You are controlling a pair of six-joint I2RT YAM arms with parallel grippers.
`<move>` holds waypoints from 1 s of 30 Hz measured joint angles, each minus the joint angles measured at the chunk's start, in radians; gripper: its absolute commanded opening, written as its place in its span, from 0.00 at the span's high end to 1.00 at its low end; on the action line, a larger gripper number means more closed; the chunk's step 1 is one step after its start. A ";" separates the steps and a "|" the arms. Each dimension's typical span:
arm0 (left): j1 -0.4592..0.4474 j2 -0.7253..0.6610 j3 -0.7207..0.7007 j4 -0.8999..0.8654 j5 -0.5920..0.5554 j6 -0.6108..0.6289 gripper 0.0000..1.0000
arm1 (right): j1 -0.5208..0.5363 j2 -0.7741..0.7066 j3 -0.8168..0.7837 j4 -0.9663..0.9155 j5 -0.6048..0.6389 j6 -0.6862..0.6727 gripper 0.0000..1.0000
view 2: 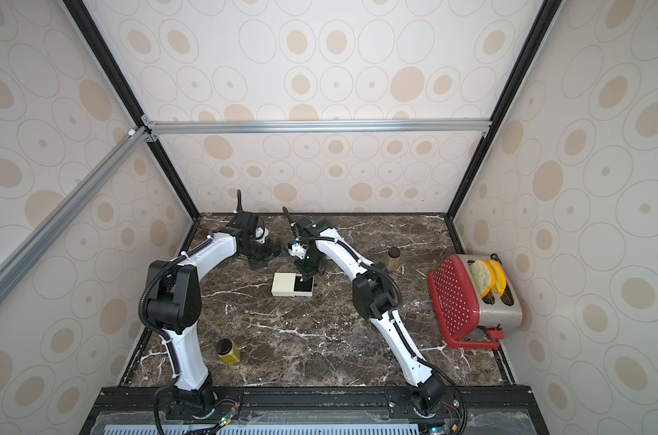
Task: Place the earrings into the drawer-style jewelry box
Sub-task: Insert the earring into the inner lining.
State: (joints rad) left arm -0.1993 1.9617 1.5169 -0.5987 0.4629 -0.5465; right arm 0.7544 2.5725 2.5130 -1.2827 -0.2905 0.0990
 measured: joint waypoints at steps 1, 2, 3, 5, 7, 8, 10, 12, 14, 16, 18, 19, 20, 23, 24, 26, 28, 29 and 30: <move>0.000 0.000 -0.001 -0.001 0.000 0.001 0.01 | 0.000 0.005 0.001 -0.001 0.000 0.002 1.00; 0.001 0.000 -0.003 -0.002 -0.002 0.002 0.01 | 0.000 0.010 0.002 0.000 0.000 0.006 1.00; 0.001 0.000 -0.004 -0.003 0.000 0.002 0.01 | 0.000 0.014 0.002 0.000 -0.001 0.010 1.00; 0.001 0.000 -0.004 -0.003 0.001 0.002 0.01 | 0.000 0.023 0.002 0.000 -0.004 0.014 1.00; 0.001 0.000 -0.004 -0.003 0.006 0.002 0.01 | 0.000 0.033 0.002 0.004 -0.010 0.017 1.00; 0.001 0.000 -0.004 -0.003 0.007 0.003 0.01 | 0.001 0.038 0.002 0.005 -0.013 0.018 1.00; 0.001 0.000 -0.004 -0.003 0.008 0.003 0.01 | 0.001 0.045 0.002 0.007 -0.021 0.018 1.00; 0.001 0.000 -0.004 -0.002 0.011 0.005 0.01 | 0.002 0.047 0.002 0.008 -0.024 0.019 1.00; 0.001 0.000 -0.004 -0.002 0.014 0.005 0.01 | 0.002 0.047 0.002 0.008 -0.025 0.021 1.00; 0.001 0.000 -0.006 0.000 0.014 0.005 0.01 | 0.002 0.047 0.002 0.007 -0.025 0.023 1.00; 0.001 0.000 -0.008 0.000 0.016 0.005 0.01 | 0.002 0.048 0.002 0.007 -0.024 0.026 1.00; 0.001 0.000 -0.010 0.002 0.018 0.005 0.01 | 0.002 0.049 0.003 0.007 -0.024 0.028 1.00; 0.001 0.000 -0.011 0.003 0.020 0.005 0.01 | 0.002 0.050 0.005 0.006 -0.023 0.031 1.00; -0.001 0.000 -0.017 0.009 0.026 0.005 0.01 | 0.004 0.055 0.009 0.005 -0.017 0.043 1.00; -0.001 0.000 -0.021 0.011 0.027 0.005 0.01 | 0.005 0.056 0.009 0.005 -0.014 0.046 1.00; -0.002 0.000 -0.026 0.011 0.030 0.005 0.01 | 0.007 0.059 0.011 0.005 -0.005 0.056 1.00; -0.002 0.000 -0.029 0.011 0.031 0.005 0.01 | 0.009 0.061 0.013 0.005 0.005 0.064 1.00; -0.003 0.000 -0.030 0.012 0.032 0.005 0.01 | 0.010 0.061 0.013 0.006 0.008 0.070 1.00; -0.003 0.000 -0.032 0.013 0.033 0.005 0.01 | 0.010 0.062 0.013 0.006 0.010 0.074 1.00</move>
State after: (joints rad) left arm -0.2020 1.9617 1.4853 -0.5854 0.4961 -0.5415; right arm 0.7639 2.6343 2.5256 -1.2766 -0.2810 0.1734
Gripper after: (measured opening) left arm 0.992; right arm 0.077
